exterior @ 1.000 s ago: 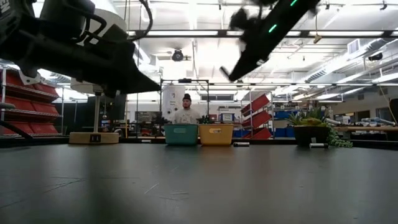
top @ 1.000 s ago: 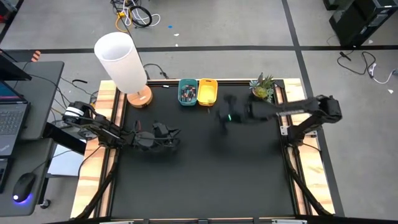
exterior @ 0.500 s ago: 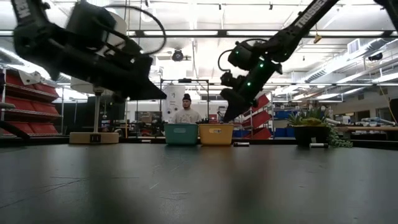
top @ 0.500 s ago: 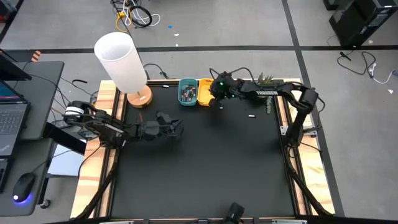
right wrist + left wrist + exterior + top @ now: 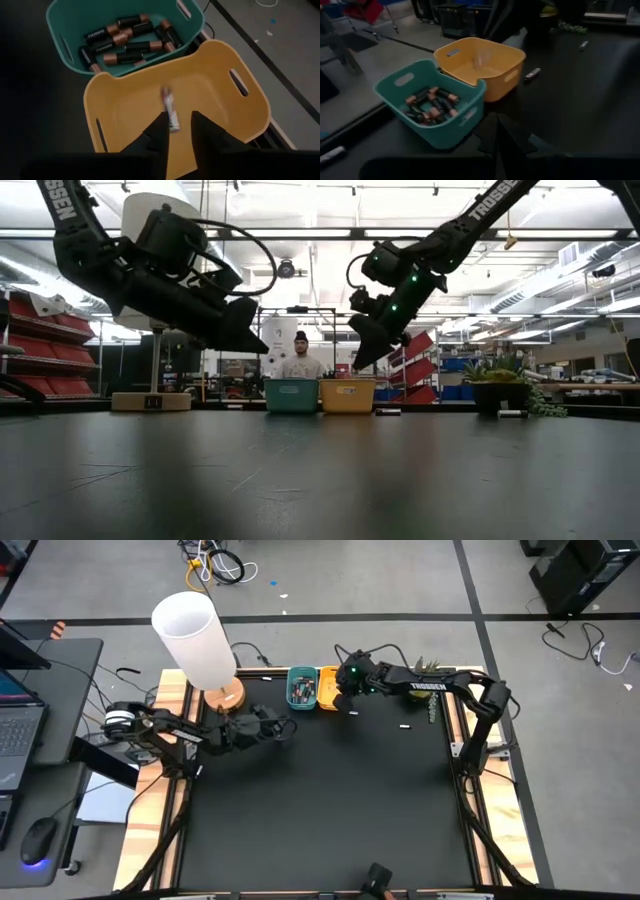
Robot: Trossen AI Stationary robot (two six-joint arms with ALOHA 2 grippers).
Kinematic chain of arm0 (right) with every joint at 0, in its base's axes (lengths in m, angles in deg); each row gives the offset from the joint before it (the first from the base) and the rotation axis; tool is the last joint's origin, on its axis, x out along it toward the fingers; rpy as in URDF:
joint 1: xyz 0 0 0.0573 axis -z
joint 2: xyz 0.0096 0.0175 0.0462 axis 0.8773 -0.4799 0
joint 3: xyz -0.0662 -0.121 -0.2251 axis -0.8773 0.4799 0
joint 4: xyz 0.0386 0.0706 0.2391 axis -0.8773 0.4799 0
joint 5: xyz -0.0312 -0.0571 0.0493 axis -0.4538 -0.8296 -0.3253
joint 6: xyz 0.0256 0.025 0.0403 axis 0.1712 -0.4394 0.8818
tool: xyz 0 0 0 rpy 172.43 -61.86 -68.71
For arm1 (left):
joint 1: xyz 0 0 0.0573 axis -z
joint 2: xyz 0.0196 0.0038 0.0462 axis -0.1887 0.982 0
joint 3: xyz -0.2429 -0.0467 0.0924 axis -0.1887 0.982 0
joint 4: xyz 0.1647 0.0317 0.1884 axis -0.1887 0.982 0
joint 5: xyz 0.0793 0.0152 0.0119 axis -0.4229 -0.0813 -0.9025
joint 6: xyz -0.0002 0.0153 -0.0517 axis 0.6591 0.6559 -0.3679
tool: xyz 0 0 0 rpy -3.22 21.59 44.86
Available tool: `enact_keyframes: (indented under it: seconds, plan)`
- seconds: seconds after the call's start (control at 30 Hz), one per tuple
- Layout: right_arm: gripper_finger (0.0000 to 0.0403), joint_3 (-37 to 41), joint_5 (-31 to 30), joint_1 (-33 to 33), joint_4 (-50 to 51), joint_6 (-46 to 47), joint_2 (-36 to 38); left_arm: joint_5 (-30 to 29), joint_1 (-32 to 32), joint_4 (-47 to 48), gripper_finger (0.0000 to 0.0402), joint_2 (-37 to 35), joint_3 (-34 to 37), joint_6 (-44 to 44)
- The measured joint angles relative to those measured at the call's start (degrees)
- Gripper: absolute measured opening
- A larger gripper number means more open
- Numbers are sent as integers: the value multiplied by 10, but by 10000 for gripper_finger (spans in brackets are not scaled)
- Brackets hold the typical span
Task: Sort batteries
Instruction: Put the silver black battery into the yellow bin
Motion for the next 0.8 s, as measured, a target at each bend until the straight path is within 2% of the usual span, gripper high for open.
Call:
enact_keyframes:
  seconds: [0.4,0.63,0.8]
  plan:
    - [165,0,-13,-1,7,12,19,-1,-37,-5,25,0,-19,106]
    - [175,0,-14,-2,67,9,74,-1,-37,-5,25,0,-23,171]
    - [170,1,-4,-2,212,-8,123,-1,-35,-5,25,0,-23,192]
